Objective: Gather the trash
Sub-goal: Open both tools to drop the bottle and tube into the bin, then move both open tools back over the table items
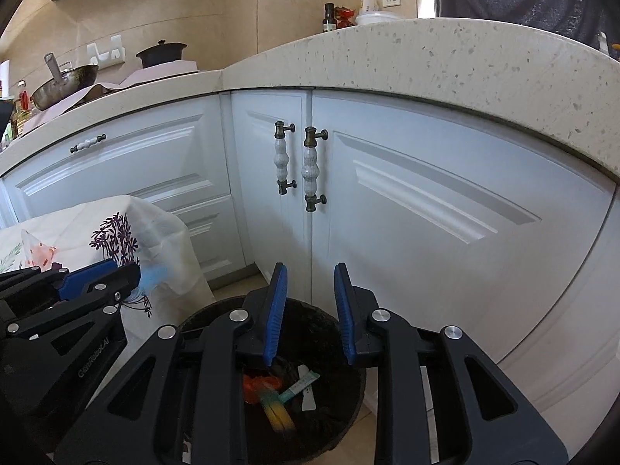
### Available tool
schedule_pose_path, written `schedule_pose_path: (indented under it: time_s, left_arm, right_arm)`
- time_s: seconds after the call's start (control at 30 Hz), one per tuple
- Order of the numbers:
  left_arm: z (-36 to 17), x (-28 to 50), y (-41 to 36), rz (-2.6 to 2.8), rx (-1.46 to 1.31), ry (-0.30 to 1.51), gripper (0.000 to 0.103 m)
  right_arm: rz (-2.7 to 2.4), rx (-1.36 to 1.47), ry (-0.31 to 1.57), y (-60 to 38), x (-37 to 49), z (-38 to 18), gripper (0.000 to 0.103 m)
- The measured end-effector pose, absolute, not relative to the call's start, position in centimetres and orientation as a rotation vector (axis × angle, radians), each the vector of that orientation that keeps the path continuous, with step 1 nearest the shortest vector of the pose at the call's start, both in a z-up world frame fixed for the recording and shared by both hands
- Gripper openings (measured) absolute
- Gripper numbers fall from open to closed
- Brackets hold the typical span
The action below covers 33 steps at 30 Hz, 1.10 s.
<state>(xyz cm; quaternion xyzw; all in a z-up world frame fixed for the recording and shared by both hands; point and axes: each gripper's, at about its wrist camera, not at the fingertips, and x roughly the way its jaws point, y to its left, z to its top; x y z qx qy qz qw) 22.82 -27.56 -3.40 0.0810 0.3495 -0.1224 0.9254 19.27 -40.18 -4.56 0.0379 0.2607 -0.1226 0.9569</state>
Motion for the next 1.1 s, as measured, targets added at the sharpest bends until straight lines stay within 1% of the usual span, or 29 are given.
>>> schedule_pose_path:
  time_s: [0.07, 0.13, 0.2, 0.23, 0.27, 0.5, 0.67, 0.77, 0.83, 1.1]
  left_arm:
    - [-3.2, 22.8, -27.4, -0.247, 0.163, 0.711, 0.033]
    - [-2.8, 22.5, -27.2, -0.247, 0.160, 0.701, 0.036]
    - [-2.3, 22.3, -27.1, -0.249, 0.157, 0.689, 0.042]
    - [-2.0, 22.1, -27.0, -0.251, 0.154, 0.679, 0.046]
    - [-1.7, 21.9, -26.9, -0.254, 0.152, 0.671, 0.049]
    - [-0.4, 21.2, -26.1, -0.265, 0.136, 0.651, 0.051]
    - [0.7, 20.3, -24.5, -0.258, 0.118, 0.632, 0.054]
    - [1.4, 19.5, -23.0, -0.250, 0.109, 0.619, 0.056]
    - [2.0, 19.0, -21.7, -0.235, 0.104, 0.601, 0.057]
    - [3.5, 16.8, -16.1, -0.161, 0.083, 0.560, 0.059]
  right_arm:
    - [-0.252, 0.078, 0.524, -40.1, 19.0, -4.3, 0.025]
    - [-0.254, 0.081, 0.521, -40.0, 18.7, -4.0, 0.026]
    - [-0.256, 0.082, 0.516, -39.9, 18.2, -3.6, 0.027]
    - [-0.261, 0.083, 0.511, -39.8, 17.9, -3.4, 0.034]
    - [-0.264, 0.084, 0.503, -39.7, 17.7, -3.1, 0.037]
    - [-0.268, 0.076, 0.480, -38.8, 16.2, -1.6, 0.038]
    - [-0.267, 0.076, 0.466, -38.1, 15.3, -0.5, 0.039]
    - [-0.263, 0.076, 0.454, -37.4, 14.7, 0.2, 0.040]
    - [-0.258, 0.074, 0.446, -36.8, 14.3, 0.7, 0.043]
    - [-0.198, 0.060, 0.420, -32.6, 12.9, 2.1, 0.044]
